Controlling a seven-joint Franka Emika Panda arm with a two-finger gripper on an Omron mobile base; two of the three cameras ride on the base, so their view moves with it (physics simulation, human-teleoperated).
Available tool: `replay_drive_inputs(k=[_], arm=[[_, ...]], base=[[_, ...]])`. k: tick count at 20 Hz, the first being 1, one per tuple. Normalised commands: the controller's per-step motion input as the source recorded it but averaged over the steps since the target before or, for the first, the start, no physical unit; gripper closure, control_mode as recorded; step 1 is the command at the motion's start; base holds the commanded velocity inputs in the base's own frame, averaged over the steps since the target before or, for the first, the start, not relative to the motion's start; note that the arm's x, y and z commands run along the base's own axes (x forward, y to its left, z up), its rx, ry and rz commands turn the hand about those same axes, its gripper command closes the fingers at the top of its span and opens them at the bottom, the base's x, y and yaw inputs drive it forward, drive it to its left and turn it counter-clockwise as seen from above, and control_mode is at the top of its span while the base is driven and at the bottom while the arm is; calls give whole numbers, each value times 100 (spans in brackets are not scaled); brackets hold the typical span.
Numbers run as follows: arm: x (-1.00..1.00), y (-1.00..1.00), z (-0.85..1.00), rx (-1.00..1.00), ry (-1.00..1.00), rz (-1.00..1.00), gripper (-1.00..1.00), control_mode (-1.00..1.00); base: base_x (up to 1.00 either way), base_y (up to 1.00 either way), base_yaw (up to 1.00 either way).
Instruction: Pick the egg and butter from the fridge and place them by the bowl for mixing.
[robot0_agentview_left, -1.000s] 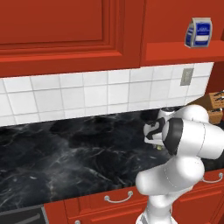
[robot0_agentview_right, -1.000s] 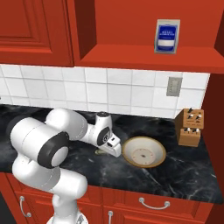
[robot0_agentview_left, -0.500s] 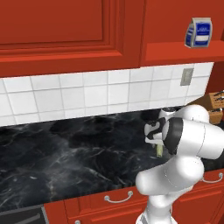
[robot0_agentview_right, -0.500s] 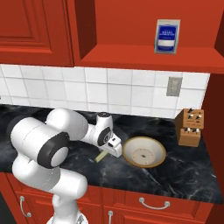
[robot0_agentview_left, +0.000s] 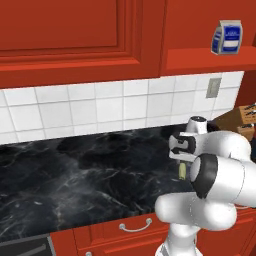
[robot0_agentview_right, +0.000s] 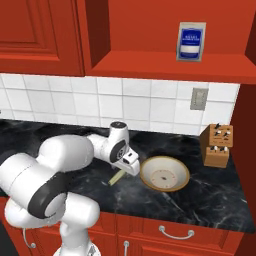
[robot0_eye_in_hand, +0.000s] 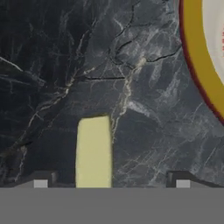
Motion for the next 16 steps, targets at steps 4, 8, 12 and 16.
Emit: replay_drive_inputs(k=[4, 8, 12, 16], arm=[[-93, 4, 63, 0, -16, 9, -100, -100], [-68, 2, 93, -1, -17, 6, -100, -100], [-60, 5, 97, 0, -10, 13, -100, -100], [-80, 10, 89, -2, -6, 16, -100, -100]], base=[[0, 0, 0], [0, 0, 0], [0, 0, 0], [0, 0, 0]])
